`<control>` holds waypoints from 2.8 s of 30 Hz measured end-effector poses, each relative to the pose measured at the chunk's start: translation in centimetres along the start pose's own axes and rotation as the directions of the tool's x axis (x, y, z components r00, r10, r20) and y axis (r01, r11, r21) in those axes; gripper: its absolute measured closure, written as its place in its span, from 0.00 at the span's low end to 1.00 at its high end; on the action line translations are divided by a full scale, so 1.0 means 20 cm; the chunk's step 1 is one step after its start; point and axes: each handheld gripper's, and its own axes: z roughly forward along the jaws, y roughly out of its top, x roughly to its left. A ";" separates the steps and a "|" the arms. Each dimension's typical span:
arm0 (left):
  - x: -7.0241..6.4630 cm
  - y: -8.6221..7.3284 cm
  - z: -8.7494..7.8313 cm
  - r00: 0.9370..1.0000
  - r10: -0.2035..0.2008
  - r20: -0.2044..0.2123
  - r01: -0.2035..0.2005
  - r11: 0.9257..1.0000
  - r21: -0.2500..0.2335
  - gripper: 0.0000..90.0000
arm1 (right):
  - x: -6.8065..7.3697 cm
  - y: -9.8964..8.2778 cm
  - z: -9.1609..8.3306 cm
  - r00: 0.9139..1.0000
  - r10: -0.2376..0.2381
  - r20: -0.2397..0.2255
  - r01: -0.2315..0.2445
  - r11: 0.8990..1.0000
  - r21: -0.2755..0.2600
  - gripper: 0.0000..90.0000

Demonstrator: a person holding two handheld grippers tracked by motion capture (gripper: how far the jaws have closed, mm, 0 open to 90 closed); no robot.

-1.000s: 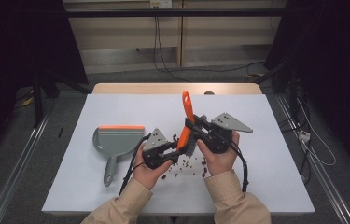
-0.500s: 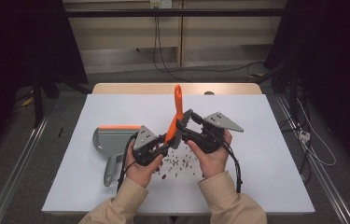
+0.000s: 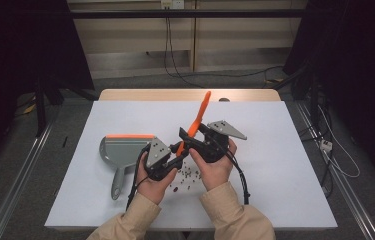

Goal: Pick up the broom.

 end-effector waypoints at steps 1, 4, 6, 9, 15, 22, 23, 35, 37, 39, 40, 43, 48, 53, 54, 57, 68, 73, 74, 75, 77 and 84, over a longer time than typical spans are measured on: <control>0.00 0.00 0.00 1.000 0.000 0.000 0.000 1.000 0.000 0.75 | 0.00 0.00 0.00 1.000 0.000 0.000 0.000 1.000 0.000 0.35; -0.01 0.01 -0.01 0.999 0.035 -0.006 -0.035 0.999 -0.002 0.73 | -0.02 0.00 0.01 0.998 0.065 0.008 -0.066 0.998 0.019 0.50; -0.02 0.00 -0.01 0.998 0.060 -0.007 -0.060 0.998 0.002 0.71 | -0.03 0.01 0.01 0.993 0.117 -0.009 -0.117 0.993 0.034 0.56; -0.04 0.00 0.00 0.997 0.076 -0.019 -0.076 0.997 -0.001 0.67 | -0.02 0.02 0.00 0.986 0.166 -0.013 -0.165 0.985 0.055 0.65; -0.02 0.02 -0.01 0.999 0.051 0.019 -0.051 0.998 -0.033 0.78 | -0.01 0.02 0.02 0.993 0.115 -0.026 -0.112 0.990 0.091 0.78; 0.04 0.01 -0.05 0.999 -0.012 0.042 0.012 1.000 0.005 0.53 | -0.08 0.05 -0.02 0.997 0.062 -0.035 -0.059 0.995 0.078 0.78; 0.04 0.01 -0.05 0.999 -0.004 0.044 0.004 1.000 0.010 0.50 | -0.09 0.06 -0.03 0.997 0.061 -0.042 -0.058 0.995 0.079 0.78; 0.13 -0.01 -0.09 0.996 -0.015 0.086 0.012 0.999 0.044 0.29 | -0.26 0.11 -0.12 0.999 -0.028 -0.020 0.030 0.989 0.144 0.78; 0.14 -0.01 -0.10 0.995 -0.014 0.094 0.009 0.999 0.049 0.26 | -0.29 0.11 -0.13 0.999 -0.036 -0.012 0.038 0.987 0.158 0.78; 0.16 -0.01 -0.11 0.995 -0.012 0.103 0.007 0.998 0.054 0.25 | -0.33 0.12 -0.15 0.999 -0.041 -0.002 0.041 0.985 0.168 0.78; 0.16 -0.01 -0.11 0.994 -0.014 0.105 0.008 0.998 0.054 0.24 | -0.34 0.12 -0.16 0.999 -0.041 0.004 0.039 0.984 0.172 0.78; 0.18 0.00 -0.13 0.994 -0.003 0.112 -0.003 0.999 0.054 0.20 | -0.38 0.12 -0.18 0.999 -0.040 0.011 0.038 0.981 0.190 0.78; 0.22 0.00 -0.15 0.991 -0.026 0.133 0.020 0.999 0.046 0.15 | -0.44 0.12 -0.22 0.998 -0.056 0.029 0.049 0.976 0.211 0.78; 0.26 0.00 -0.19 0.988 -0.021 0.150 0.015 0.999 0.043 0.13 | -0.48 0.12 -0.25 0.997 -0.068 0.037 0.057 0.971 0.231 0.78; 0.27 0.00 -0.20 0.987 -0.030 0.159 0.023 0.999 0.046 0.13 | -0.48 0.12 -0.25 0.997 -0.068 0.037 0.057 0.971 0.231 0.78; 0.30 -0.01 -0.23 0.986 -0.035 0.163 0.028 0.999 0.046 0.11 | -0.50 0.12 -0.26 0.997 -0.067 0.041 0.055 0.967 0.247 0.78; 0.42 -0.07 -0.35 0.990 -0.055 0.130 0.047 0.997 0.062 0.09 | -0.60 0.13 -0.33 0.991 -0.099 0.091 0.066 0.948 0.311 0.78; 0.46 -0.09 -0.38 0.991 -0.062 0.120 0.054 0.996 0.065 0.09 | -0.65 0.11 -0.33 0.988 -0.101 0.120 0.052 0.933 0.357 0.78; 0.46 -0.09 -0.39 0.991 -0.062 0.118 0.055 0.997 0.063 0.09 | -0.66 0.10 -0.32 0.987 -0.104 0.123 0.052 0.928 0.368 0.78; 0.47 -0.09 -0.39 0.991 -0.060 0.117 0.053 0.997 0.061 0.09 | -0.67 0.10 -0.31 0.985 -0.109 0.135 0.049 0.921 0.385 0.78; 0.47 -0.09 -0.39 0.991 -0.060 0.116 0.053 0.997 0.058 0.09 | -0.68 0.09 -0.30 0.981 -0.120 0.152 0.050 0.915 0.401 0.78; 0.48 -0.11 -0.40 0.992 -0.059 0.113 0.053 0.997 0.061 0.09 | -0.73 0.07 -0.22 0.974 -0.125 0.188 0.037 0.909 0.414 0.79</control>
